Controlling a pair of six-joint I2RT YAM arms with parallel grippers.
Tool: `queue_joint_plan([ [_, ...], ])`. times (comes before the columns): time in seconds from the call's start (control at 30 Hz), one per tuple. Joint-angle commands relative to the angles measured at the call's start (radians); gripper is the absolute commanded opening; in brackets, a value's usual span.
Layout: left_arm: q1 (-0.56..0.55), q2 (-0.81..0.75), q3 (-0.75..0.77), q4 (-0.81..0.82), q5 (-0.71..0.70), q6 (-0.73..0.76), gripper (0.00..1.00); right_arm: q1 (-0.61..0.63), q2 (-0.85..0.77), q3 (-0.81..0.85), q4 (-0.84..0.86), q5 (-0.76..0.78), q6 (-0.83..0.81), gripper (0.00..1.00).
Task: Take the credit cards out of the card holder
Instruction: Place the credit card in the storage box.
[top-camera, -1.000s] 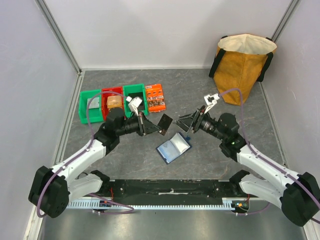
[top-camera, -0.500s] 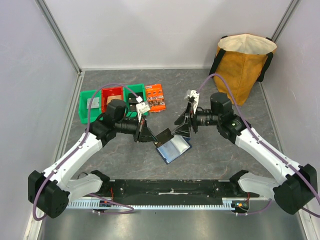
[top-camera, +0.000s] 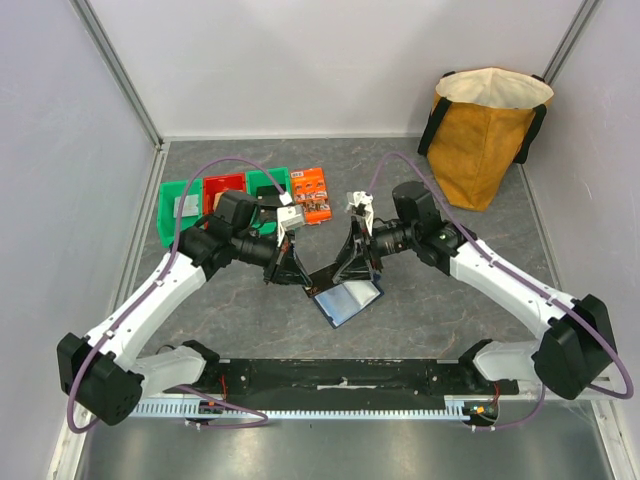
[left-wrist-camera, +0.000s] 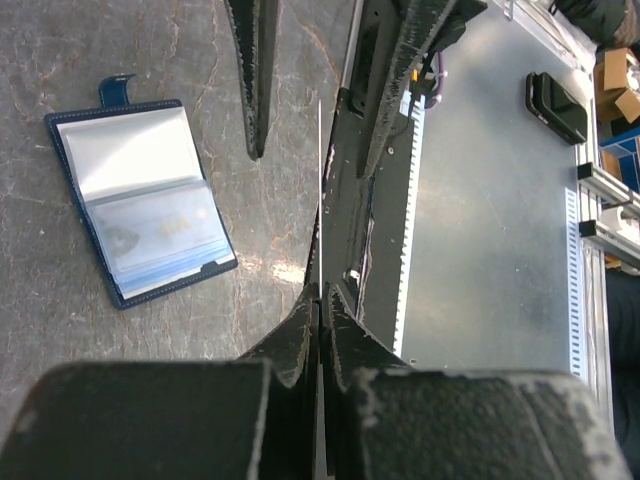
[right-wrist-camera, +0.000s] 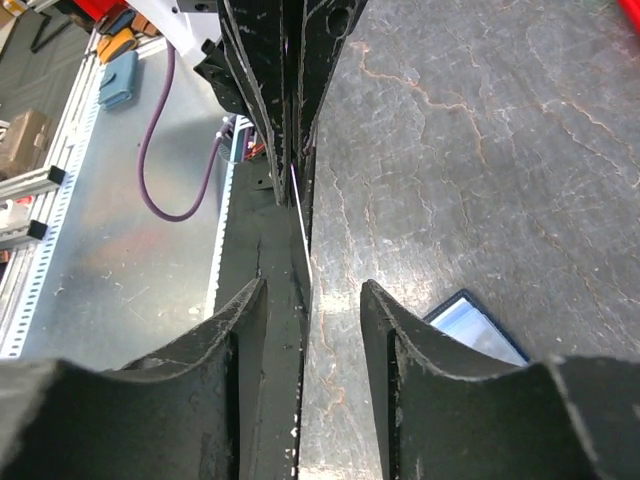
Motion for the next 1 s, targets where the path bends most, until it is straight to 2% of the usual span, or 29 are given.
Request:
queue_joint_plan([
  [0.0, -0.009, 0.006, 0.049, -0.067, 0.013, 0.099, 0.02, 0.013, 0.023, 0.063, 0.0, -0.051, -0.028, 0.41],
  [0.13, -0.011, -0.005, 0.05, -0.074, -0.012, 0.096, 0.02, 0.014, 0.027, 0.058, 0.003, -0.066, -0.03, 0.01],
  [0.17, -0.012, -0.008, 0.05, -0.069, -0.027, 0.091, 0.04, 0.014, 0.024, 0.055, 0.008, -0.064, -0.025, 0.0],
  [0.23, -0.011, -0.026, 0.04, -0.043, -0.079, 0.061, 0.14, 0.013, 0.018, 0.043, 0.031, -0.039, 0.007, 0.0],
  [0.3, -0.012, -0.058, 0.015, 0.006, -0.145, 0.012, 0.28, 0.011, 0.003, 0.018, 0.083, -0.006, 0.051, 0.0],
  [0.37, -0.011, -0.103, -0.022, 0.083, -0.231, -0.064, 0.44, 0.002, -0.023, -0.032, 0.198, 0.034, 0.192, 0.0],
  [0.47, -0.011, -0.207, -0.115, 0.237, -0.358, -0.234, 0.55, -0.015, -0.066, -0.137, 0.489, 0.112, 0.449, 0.0],
  [0.6, -0.009, -0.363, -0.29, 0.498, -0.515, -0.484, 0.6, -0.021, -0.109, -0.262, 0.733, 0.236, 0.677, 0.0],
  [0.67, -0.009, -0.428, -0.373, 0.619, -0.549, -0.6, 0.6, -0.021, -0.121, -0.318, 0.846, 0.293, 0.781, 0.0],
  [0.8, -0.011, -0.505, -0.515, 0.894, -0.556, -0.812, 0.61, -0.02, -0.129, -0.413, 1.066, 0.374, 0.964, 0.0],
  [0.97, -0.011, -0.505, -0.621, 1.124, -0.541, -0.956, 0.61, -0.013, -0.091, -0.476, 1.255, 0.397, 1.099, 0.0],
])
